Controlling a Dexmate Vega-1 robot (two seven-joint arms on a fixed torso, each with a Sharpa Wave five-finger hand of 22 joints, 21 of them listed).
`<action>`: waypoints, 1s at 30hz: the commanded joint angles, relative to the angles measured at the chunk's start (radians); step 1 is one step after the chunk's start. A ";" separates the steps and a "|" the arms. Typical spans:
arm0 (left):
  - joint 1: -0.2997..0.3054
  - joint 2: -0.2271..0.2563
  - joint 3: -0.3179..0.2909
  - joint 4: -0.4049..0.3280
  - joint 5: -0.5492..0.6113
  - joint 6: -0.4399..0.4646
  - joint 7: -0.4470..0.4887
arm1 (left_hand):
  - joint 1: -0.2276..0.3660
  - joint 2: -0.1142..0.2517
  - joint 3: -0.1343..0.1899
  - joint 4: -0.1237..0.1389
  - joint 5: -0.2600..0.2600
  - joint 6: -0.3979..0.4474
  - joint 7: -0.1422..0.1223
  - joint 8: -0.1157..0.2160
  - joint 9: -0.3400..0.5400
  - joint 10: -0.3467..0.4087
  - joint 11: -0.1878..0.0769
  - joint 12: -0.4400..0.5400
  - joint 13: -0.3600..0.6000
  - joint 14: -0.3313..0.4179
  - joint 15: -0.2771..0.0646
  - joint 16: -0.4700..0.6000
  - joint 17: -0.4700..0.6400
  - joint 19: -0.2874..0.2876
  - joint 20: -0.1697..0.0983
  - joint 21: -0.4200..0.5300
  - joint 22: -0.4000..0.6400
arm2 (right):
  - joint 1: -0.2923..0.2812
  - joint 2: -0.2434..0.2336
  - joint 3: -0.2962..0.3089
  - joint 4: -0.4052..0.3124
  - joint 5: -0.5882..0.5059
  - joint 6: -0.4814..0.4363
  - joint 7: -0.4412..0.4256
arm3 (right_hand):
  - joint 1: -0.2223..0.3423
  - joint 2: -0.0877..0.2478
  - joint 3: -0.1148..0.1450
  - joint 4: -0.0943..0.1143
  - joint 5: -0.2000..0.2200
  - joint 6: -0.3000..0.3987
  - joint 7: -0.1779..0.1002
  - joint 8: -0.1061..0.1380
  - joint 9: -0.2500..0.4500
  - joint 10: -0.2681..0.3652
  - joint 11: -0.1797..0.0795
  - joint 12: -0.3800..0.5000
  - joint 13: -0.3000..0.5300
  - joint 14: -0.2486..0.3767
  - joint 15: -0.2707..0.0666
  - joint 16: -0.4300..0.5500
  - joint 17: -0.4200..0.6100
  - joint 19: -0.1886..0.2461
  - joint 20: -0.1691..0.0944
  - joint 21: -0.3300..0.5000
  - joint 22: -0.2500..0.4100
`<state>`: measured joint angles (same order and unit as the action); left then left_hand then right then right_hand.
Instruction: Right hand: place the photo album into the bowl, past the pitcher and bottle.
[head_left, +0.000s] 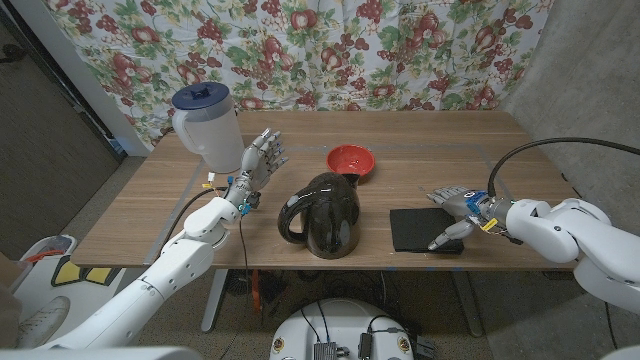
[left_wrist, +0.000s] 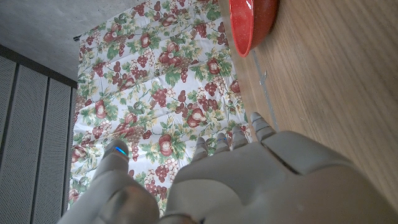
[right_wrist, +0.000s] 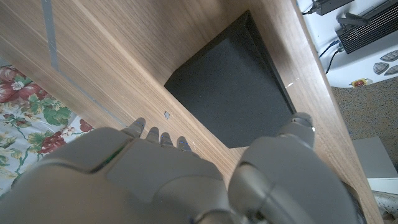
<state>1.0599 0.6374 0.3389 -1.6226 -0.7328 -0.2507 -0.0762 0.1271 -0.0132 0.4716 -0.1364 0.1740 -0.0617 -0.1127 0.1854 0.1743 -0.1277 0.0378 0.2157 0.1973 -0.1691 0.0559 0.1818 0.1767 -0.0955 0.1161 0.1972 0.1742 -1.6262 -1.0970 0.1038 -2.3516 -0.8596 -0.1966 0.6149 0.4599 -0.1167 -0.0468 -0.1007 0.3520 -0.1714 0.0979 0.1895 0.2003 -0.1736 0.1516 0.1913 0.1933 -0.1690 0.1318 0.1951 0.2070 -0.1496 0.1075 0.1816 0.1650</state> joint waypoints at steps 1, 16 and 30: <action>-0.006 -0.001 0.000 0.007 -0.001 -0.002 -0.005 | 0.007 0.002 -0.001 -0.003 0.003 -0.004 0.001 -0.001 0.004 0.003 0.000 0.006 0.003 -0.022 0.010 0.004 0.004 -0.004 -0.001 -0.004 0.002 | 0.003 -0.029 -0.022 0.006 0.008 -0.017 -0.030 | 0.007 0.005 0.001 -0.005 0.009 -0.378 0.004 0.007 0.001 -0.339 -0.003 0.009 0.002 -0.308 -0.006 0.006 0.004 -0.006 -0.006 0.004 0.004; -0.010 0.009 0.001 0.002 -0.002 0.011 -0.013 | 0.009 0.002 -0.002 -0.004 0.003 -0.004 0.001 0.000 0.004 0.015 0.002 0.010 0.003 -0.020 0.010 0.005 0.004 -0.004 -0.001 -0.004 0.002 | 0.015 -0.062 -0.057 0.017 0.035 -0.044 -0.049 | 0.025 0.022 0.006 -0.007 0.013 -0.376 0.006 0.010 0.001 -0.336 0.000 0.011 0.002 -0.302 -0.002 0.009 0.003 -0.002 -0.003 0.006 0.004; -0.016 0.021 0.005 -0.010 0.004 0.023 -0.017 | 0.010 0.002 -0.003 -0.004 0.003 -0.005 0.002 0.000 0.004 0.018 0.002 0.011 0.003 -0.021 0.008 0.004 0.003 -0.005 -0.001 -0.004 0.002 | 0.015 -0.105 -0.074 0.029 0.063 -0.056 -0.070 | 0.042 0.037 0.012 -0.010 0.015 -0.374 0.008 0.013 0.002 -0.335 -0.002 0.013 0.003 -0.296 -0.004 0.011 0.003 0.002 -0.006 0.007 0.004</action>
<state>1.0486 0.6509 0.3404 -1.6243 -0.7337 -0.2370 -0.0897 0.1311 -0.0091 0.4716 -0.1364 0.1740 -0.0617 -0.1126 0.1854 0.1743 -0.1151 0.0429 0.2236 0.1973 -0.1741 0.0609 0.1818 0.1769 -0.0993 0.1124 0.1972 0.1742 -1.6131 -1.1711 0.0448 -2.3319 -0.8196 -0.2416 0.5611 0.4942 -0.0825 -0.0404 -0.1071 0.3598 -0.1714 0.0979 0.1968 0.2003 -0.1736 0.1516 0.1991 0.1932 -0.1689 0.1319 0.1999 0.2069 -0.1495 0.1075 0.1816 0.1650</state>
